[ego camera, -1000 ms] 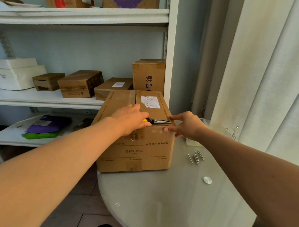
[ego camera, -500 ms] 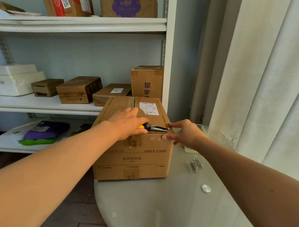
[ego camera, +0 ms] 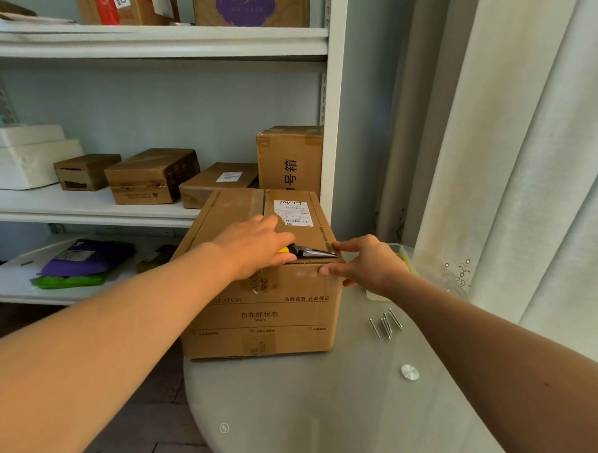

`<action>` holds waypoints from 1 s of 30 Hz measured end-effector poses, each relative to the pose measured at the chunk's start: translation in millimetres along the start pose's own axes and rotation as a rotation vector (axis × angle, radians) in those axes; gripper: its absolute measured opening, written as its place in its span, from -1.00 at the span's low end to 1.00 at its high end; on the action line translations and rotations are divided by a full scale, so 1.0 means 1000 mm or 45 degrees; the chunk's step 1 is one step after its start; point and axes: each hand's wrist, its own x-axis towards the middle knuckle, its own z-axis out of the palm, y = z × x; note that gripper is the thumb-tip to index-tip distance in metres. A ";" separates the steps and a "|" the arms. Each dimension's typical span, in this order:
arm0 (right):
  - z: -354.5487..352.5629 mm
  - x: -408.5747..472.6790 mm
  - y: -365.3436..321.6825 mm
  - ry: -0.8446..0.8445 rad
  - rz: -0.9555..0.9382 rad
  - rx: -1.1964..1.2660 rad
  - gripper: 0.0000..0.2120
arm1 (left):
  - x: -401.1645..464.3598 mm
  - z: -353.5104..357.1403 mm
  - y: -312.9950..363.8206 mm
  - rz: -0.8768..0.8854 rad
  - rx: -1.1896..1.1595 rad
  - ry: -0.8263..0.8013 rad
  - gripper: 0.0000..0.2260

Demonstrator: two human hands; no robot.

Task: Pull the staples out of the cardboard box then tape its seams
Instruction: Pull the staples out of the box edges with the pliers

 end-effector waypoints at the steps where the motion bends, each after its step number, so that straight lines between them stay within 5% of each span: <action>1: 0.000 0.000 0.000 0.002 -0.005 -0.009 -0.26 | -0.002 0.002 0.000 -0.006 -0.016 0.006 -0.61; 10: 0.001 -0.001 -0.002 0.002 0.003 0.004 -0.33 | -0.006 0.003 -0.004 -0.051 -0.210 0.008 -0.62; 30: 0.001 -0.003 -0.003 -0.007 0.018 0.022 -0.28 | -0.024 -0.006 0.037 -0.258 -0.032 0.032 -0.56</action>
